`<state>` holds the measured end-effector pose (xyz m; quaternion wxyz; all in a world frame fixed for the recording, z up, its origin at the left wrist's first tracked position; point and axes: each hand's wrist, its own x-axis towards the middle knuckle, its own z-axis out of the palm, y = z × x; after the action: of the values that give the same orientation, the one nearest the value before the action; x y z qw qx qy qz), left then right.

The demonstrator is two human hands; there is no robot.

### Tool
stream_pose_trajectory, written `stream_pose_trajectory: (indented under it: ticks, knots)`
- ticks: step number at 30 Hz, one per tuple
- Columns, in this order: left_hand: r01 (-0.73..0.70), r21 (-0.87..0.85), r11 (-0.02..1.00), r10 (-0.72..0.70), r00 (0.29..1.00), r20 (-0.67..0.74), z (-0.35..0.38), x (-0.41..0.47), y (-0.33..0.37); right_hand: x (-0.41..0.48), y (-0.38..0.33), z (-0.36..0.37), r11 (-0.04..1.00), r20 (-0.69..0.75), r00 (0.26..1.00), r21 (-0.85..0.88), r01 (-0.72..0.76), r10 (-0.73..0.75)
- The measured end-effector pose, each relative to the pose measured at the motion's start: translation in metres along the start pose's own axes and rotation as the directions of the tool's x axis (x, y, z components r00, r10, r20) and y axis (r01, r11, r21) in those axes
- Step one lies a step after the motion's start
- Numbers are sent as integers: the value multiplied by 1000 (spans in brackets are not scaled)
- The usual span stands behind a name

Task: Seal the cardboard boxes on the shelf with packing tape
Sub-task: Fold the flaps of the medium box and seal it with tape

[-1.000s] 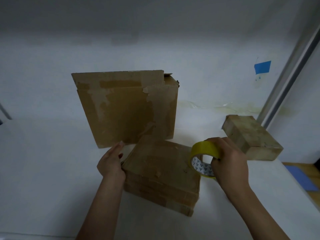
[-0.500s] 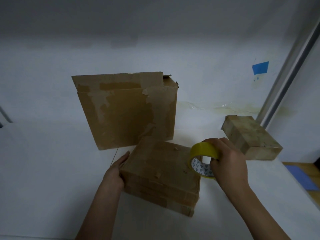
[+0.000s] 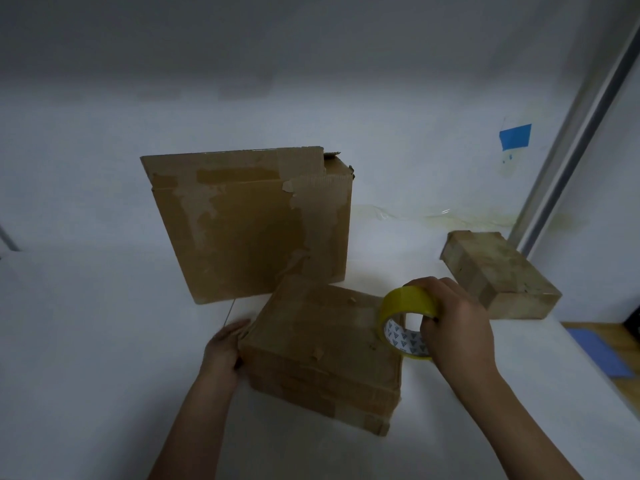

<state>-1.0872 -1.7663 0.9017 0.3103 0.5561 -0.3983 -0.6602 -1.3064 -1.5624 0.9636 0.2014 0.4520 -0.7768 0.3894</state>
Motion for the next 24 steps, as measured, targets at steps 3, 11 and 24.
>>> stream_pose_trajectory:
  ticks: [3, 11, 24]
  knots:
    - [-289, -23, 957, 282, 947, -151, -3, -10, 6, 0, 2, 1, 1000, -9, 1000, 25, -4, 4]
    - [-611, 761, 220, 642, 678, 359, 40, -47, 16, -2, -1, -3, 982, 55, 994, 159, -98, 91]
    - [-455, 872, 179, 358, 856, 373, 47, -39, 13, 9, 16, -22, 990, 147, 979, 26, 136, -138]
